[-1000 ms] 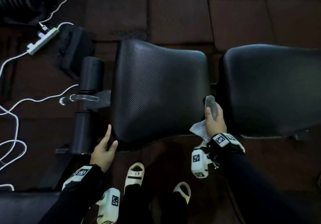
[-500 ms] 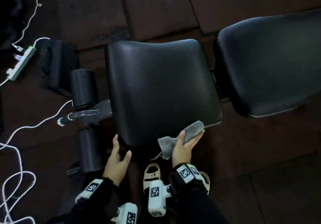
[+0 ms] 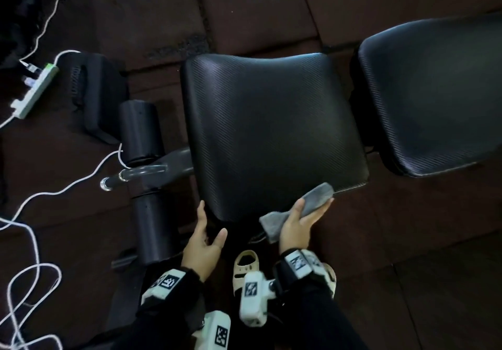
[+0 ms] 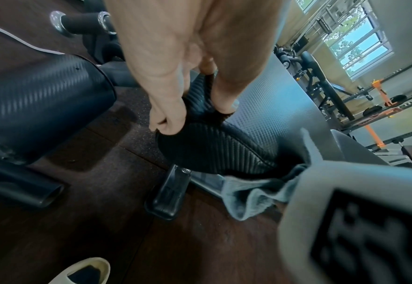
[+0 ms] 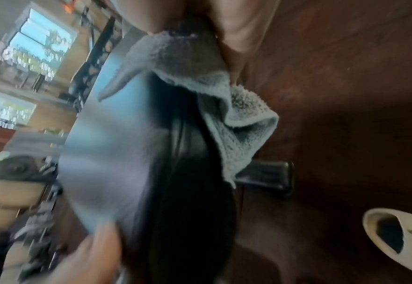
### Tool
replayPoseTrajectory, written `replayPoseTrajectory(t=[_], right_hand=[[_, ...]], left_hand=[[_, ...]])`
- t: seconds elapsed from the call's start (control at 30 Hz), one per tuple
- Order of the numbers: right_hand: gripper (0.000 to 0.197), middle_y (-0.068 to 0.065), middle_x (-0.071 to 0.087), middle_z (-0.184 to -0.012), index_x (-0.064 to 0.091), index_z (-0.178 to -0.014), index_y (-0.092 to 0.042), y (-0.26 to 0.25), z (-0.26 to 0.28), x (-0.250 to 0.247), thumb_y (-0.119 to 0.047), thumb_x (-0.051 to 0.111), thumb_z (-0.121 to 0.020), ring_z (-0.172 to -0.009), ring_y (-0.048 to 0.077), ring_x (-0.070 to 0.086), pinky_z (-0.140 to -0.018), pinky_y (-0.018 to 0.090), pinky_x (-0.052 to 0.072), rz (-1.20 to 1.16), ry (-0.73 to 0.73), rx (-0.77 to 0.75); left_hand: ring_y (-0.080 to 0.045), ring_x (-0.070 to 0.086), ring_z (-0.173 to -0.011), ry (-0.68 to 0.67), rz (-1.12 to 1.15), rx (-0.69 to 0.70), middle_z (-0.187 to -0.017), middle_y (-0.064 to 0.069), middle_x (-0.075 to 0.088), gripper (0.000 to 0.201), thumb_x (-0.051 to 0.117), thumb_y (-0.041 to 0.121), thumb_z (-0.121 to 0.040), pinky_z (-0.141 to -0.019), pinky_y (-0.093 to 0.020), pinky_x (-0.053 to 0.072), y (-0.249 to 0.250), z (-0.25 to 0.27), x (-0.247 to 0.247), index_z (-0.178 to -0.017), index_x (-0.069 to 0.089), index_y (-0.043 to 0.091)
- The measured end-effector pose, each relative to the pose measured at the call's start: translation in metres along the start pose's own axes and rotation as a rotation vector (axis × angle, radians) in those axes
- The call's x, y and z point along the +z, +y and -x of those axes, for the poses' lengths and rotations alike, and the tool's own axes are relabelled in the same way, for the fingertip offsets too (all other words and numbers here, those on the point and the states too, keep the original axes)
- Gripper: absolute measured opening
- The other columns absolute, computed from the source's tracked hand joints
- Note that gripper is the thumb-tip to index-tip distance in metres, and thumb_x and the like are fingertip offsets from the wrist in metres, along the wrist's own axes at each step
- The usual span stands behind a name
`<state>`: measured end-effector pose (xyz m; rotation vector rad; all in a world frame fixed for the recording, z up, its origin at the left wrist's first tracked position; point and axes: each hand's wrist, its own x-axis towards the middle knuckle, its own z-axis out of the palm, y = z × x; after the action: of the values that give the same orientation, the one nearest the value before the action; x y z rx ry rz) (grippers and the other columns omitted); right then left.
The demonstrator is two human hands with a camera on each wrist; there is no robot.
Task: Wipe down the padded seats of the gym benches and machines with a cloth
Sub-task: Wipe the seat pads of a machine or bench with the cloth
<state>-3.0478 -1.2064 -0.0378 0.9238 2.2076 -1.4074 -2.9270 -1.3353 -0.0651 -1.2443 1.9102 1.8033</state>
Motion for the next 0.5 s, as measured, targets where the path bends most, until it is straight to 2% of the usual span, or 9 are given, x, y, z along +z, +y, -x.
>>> replayPoseTrajectory(t=[0.07,0.13,0.2,0.27,0.33,0.4,0.5], right_hand=[[0.064,0.001,0.023,-0.153,-0.007,-0.149,-0.029,0.012,0.023,0.008,-0.032,0.034,-0.100,-0.129,0.021,0.038,-0.090,0.016,0.028,-0.013,-0.094,-0.018],[0.064,-0.005,0.024,-0.146,-0.008,-0.149,-0.027,0.023,0.035,0.010,-0.029,0.033,-0.101,-0.117,0.004,0.034,-0.085,0.009,0.023,-0.046,-0.194,-0.012],[0.065,-0.010,0.025,-0.138,-0.010,-0.149,-0.028,0.028,0.036,0.006,-0.030,0.033,-0.100,-0.109,0.001,0.030,-0.087,0.010,0.023,-0.047,-0.255,-0.009],[0.067,-0.008,0.023,-0.145,-0.012,-0.148,-0.030,0.028,0.026,0.000,-0.034,0.034,-0.100,-0.118,0.005,0.034,-0.093,0.016,0.023,-0.030,-0.263,-0.010],[0.067,0.002,0.023,-0.152,-0.011,-0.148,-0.032,0.023,0.011,-0.006,-0.038,0.034,-0.099,-0.130,0.019,0.036,-0.097,0.023,0.024,0.004,-0.217,-0.008],[0.066,0.007,0.028,-0.151,-0.011,-0.148,-0.033,0.016,-0.002,-0.008,-0.042,0.033,-0.099,-0.130,0.030,0.039,-0.100,0.030,0.027,0.012,-0.160,0.008],[0.067,0.012,0.035,-0.148,-0.011,-0.148,-0.034,0.012,-0.001,-0.006,-0.045,0.032,-0.098,-0.123,0.036,0.045,-0.098,0.035,0.032,0.037,-0.154,0.022]], left_hand=[[0.004,0.027,-0.131,0.000,-0.024,0.012,-0.139,0.023,0.029,0.081,0.058,0.017,-0.094,-0.106,-0.016,0.021,0.000,0.000,-0.001,-0.139,0.001,0.054],[0.003,0.028,-0.129,0.001,-0.072,0.020,-0.136,0.024,0.027,0.082,0.059,0.020,-0.094,-0.107,-0.017,0.023,0.000,0.000,-0.003,-0.139,0.000,0.054],[0.001,0.026,-0.130,-0.010,-0.083,0.022,-0.137,0.024,0.024,0.081,0.059,0.022,-0.094,-0.109,-0.019,0.023,0.000,0.000,-0.005,-0.138,-0.001,0.055],[0.003,0.024,-0.132,-0.027,-0.066,0.022,-0.139,0.024,0.023,0.081,0.058,0.020,-0.094,-0.109,-0.018,0.020,0.001,0.001,-0.005,-0.140,-0.002,0.052],[0.004,0.023,-0.132,-0.024,-0.047,0.016,-0.140,0.023,0.024,0.082,0.057,0.019,-0.095,-0.108,-0.016,0.018,0.004,0.003,-0.004,-0.144,-0.002,0.047],[0.004,0.023,-0.130,-0.005,-0.037,0.005,-0.138,0.023,0.026,0.081,0.056,0.019,-0.095,-0.107,-0.015,0.018,0.004,0.004,-0.002,-0.145,-0.001,0.045],[0.003,0.024,-0.130,0.023,-0.041,-0.006,-0.140,0.022,0.027,0.079,0.056,0.021,-0.095,-0.107,-0.016,0.019,0.001,0.005,0.001,-0.142,0.000,0.051]])
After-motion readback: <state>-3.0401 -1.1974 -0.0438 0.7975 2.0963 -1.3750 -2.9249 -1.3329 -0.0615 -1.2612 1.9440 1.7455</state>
